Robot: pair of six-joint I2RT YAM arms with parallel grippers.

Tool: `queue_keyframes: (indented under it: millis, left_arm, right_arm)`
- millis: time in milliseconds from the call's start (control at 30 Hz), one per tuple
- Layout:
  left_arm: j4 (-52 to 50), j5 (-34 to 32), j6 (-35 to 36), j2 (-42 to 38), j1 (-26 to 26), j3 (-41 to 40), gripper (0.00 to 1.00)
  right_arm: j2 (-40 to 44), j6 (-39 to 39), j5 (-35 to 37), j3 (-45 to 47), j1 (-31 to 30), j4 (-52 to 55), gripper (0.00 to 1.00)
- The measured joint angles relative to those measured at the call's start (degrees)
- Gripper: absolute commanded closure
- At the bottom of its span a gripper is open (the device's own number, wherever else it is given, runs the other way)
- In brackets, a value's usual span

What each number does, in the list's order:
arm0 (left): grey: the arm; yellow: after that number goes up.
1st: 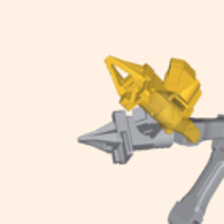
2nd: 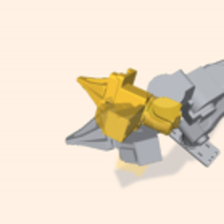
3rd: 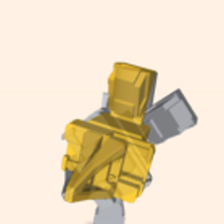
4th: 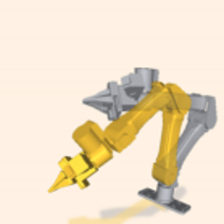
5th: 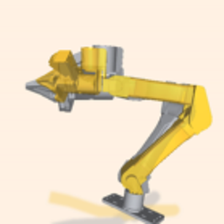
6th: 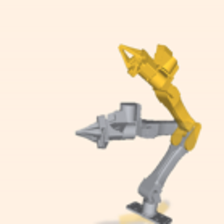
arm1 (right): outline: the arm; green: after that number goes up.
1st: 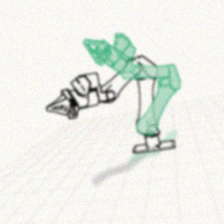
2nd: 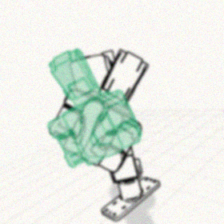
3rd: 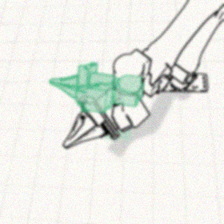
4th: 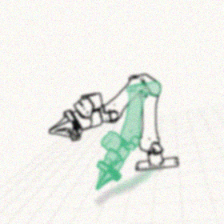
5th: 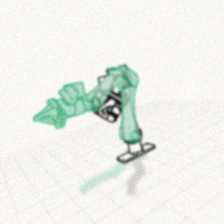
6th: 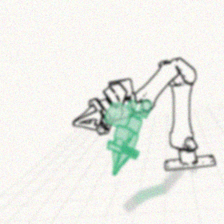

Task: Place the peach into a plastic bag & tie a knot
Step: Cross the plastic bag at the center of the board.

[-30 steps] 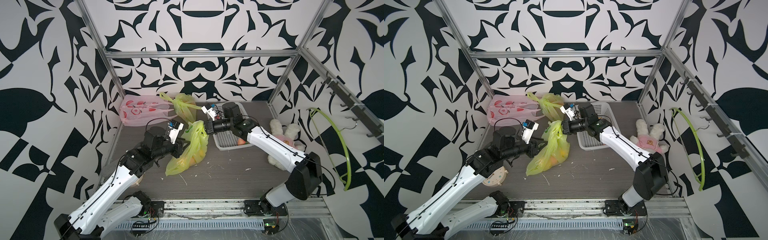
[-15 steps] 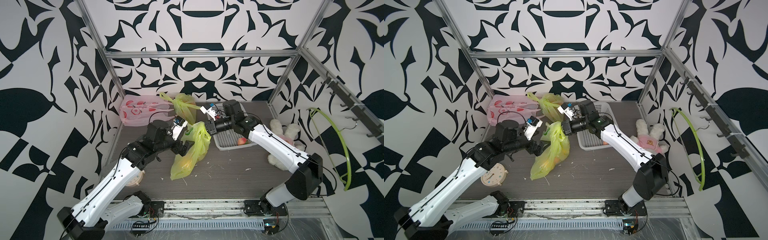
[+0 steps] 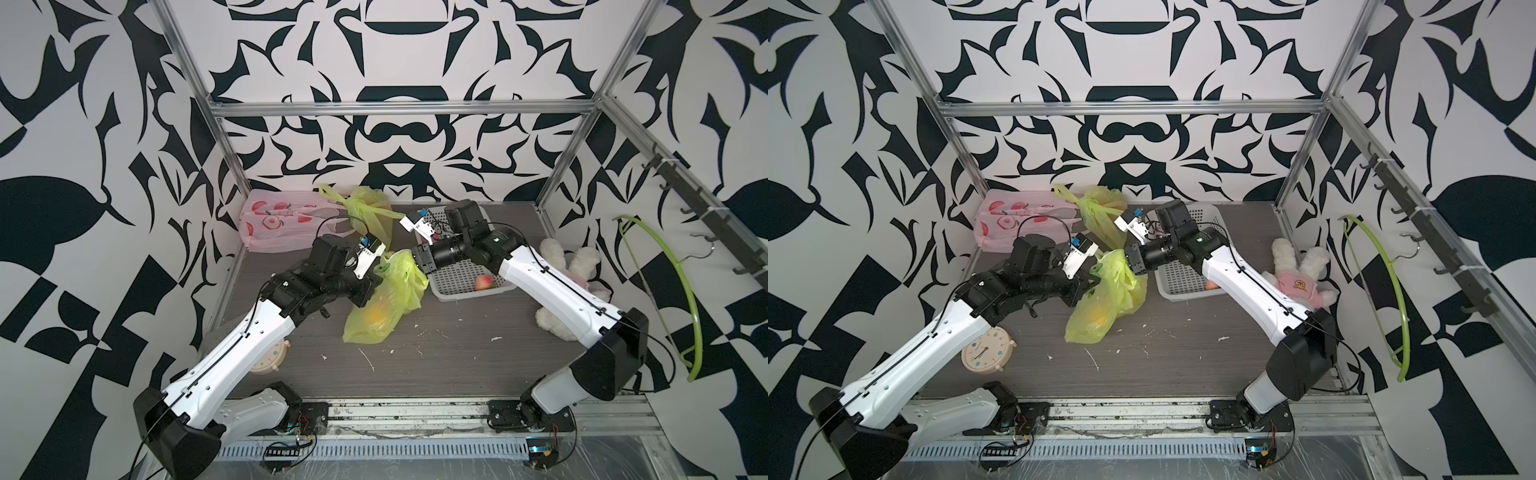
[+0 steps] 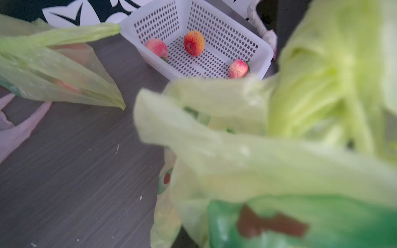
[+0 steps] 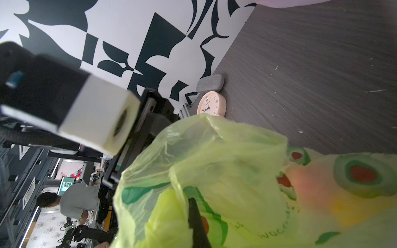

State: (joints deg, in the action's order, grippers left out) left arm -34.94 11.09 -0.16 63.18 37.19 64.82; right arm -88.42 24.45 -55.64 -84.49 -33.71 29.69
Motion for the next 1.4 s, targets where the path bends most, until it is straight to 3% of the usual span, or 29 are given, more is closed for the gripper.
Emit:
queue_keyframes:
  millis: [233, 500, 633, 867, 1167, 1400]
  left_arm:
    - [2.47, 1.05, -3.74, -5.86, 0.48, -3.85, 1.0]
    - [9.27, 1.6, -8.44, -4.81, 6.86, -8.15, 1.0]
    - [15.37, 1.2, -10.75, -3.3, 9.66, -10.25, 1.0]
    - [27.34, -3.15, -14.49, -5.6, 9.86, -18.34, 1.0]
    - [30.86, -14.34, -16.61, -19.54, 9.86, -25.57, 1.0]
    - [30.95, -13.27, -17.66, -14.8, 9.86, -24.79, 1.0]
  right_arm:
    - [0.26, 5.79, 4.61, 0.59, 0.98, -6.16, 1.0]
    - [2.01, 18.73, 6.75, 7.15, 0.94, -23.47, 1.0]
    - [1.97, 25.7, 6.8, 10.38, 0.83, -32.52, 1.0]
    - [1.36, 36.79, 6.05, 14.47, -0.24, -46.75, 1.0]
    - [0.92, 41.27, 1.36, 14.19, -0.42, -49.66, 1.0]
    - [0.92, 41.29, -0.96, 12.94, -2.97, -48.63, 1.0]
